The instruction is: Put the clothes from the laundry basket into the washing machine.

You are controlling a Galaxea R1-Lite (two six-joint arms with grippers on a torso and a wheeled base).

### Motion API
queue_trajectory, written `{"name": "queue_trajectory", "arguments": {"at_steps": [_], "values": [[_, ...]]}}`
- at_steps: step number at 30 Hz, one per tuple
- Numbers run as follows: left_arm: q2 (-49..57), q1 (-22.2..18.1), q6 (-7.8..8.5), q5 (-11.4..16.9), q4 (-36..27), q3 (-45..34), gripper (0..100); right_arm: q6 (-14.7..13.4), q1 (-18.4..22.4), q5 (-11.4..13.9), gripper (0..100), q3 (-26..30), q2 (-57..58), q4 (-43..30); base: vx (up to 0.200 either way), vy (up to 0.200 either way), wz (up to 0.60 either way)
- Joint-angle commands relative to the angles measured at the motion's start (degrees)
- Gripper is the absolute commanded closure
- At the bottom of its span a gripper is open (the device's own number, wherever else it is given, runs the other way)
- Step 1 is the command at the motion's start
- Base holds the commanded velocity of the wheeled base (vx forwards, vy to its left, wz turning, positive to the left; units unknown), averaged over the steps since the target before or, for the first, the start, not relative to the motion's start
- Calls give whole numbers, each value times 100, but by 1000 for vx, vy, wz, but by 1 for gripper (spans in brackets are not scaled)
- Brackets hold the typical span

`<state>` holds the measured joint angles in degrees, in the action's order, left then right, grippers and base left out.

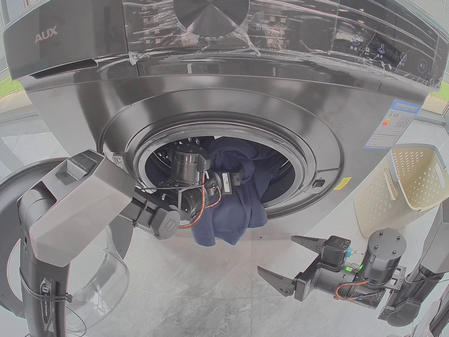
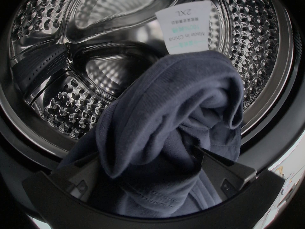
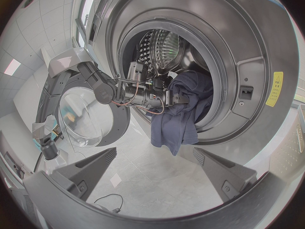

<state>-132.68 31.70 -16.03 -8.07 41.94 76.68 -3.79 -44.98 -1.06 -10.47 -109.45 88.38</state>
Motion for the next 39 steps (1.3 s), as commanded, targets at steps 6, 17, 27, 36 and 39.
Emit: {"name": "queue_trajectory", "arguments": {"at_steps": [6,17,27,36,39], "values": [[-451,3,-14,-2,-45,357,100,1,-10,1,0,-25,-50,4,0,0,0],[-821,-93,-331,-125,342,1895,100,-8,-10,9,0,-60,-94,4,0,0,0],[-733,-120,-471,-230,429,2070,0,-8,-10,9,0,-69,-94,4,0,0,0],[-38,74,-436,-221,201,901,0,-8,-10,9,0,-60,-94,4,0,0,0],[208,100,-383,-160,69,480,0,-8,-10,9,0,-60,-94,4,0,0,0]]}}
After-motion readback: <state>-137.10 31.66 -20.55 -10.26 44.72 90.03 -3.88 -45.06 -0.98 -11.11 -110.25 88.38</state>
